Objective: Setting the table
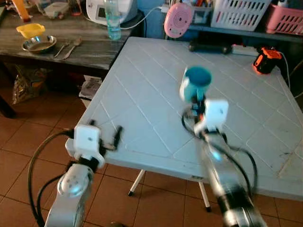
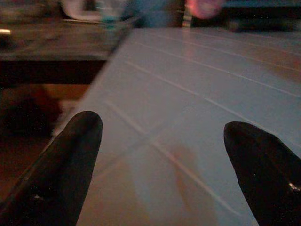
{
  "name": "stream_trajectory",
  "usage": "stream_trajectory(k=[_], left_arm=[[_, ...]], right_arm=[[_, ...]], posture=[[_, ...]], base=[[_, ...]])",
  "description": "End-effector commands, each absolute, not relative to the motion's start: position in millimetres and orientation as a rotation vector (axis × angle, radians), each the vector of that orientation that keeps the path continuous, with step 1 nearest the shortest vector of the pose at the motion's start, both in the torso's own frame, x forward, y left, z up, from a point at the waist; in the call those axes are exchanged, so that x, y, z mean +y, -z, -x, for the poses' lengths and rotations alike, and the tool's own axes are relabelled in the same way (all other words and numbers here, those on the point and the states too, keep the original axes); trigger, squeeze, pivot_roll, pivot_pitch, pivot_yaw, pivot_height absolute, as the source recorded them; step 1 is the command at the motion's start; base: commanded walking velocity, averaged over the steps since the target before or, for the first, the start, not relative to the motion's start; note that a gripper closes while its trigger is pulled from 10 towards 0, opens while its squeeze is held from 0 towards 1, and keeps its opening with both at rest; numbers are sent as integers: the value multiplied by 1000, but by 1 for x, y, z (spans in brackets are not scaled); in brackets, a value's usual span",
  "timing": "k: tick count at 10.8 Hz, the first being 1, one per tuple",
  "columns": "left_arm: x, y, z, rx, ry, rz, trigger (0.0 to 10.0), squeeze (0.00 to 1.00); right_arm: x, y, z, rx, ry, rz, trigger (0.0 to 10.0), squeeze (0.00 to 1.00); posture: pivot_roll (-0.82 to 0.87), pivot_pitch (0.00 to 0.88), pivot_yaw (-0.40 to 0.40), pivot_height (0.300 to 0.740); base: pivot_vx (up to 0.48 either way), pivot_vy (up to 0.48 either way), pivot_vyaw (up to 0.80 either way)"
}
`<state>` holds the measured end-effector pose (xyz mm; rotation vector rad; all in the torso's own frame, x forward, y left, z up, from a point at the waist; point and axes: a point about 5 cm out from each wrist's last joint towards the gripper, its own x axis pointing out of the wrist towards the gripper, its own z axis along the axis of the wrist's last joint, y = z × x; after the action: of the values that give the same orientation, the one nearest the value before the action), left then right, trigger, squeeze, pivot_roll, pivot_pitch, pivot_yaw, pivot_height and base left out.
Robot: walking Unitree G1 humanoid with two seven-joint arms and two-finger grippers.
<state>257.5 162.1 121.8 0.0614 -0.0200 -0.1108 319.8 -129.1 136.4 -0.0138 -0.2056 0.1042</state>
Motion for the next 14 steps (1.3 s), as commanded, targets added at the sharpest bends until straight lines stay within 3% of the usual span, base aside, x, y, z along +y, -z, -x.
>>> stream_trajectory(k=[1,5,7,12,14], left_arm=[[170,-121,-259,-15,34,-92,10000,0],[188,-116,-257,55,-60,-7,10000,0],[196,-114,-253,39,-73,-44,10000,0],[191,-112,-254,49,-54,-45,10000,0],[192,-109,-254,66,-47,-36,10000,0]], right_arm=[[-132,-147,-314,-235,-125,20,10000,0],[-162,-134,-280,-149,-52,81,10000,0],[-173,-136,-271,-124,-21,99,10000,0],[-170,-139,-272,-94,-11,82,10000,0],[-167,-137,-271,-87,-16,75,10000,0]], posture=[[142,20,-39,740],[123,21,-52,740],[115,22,-47,740],[114,25,-44,740],[115,29,-43,740]], base=[[0,0,0],[0,0,0],[0,0,0],[0,0,-277],[0,354,0]])
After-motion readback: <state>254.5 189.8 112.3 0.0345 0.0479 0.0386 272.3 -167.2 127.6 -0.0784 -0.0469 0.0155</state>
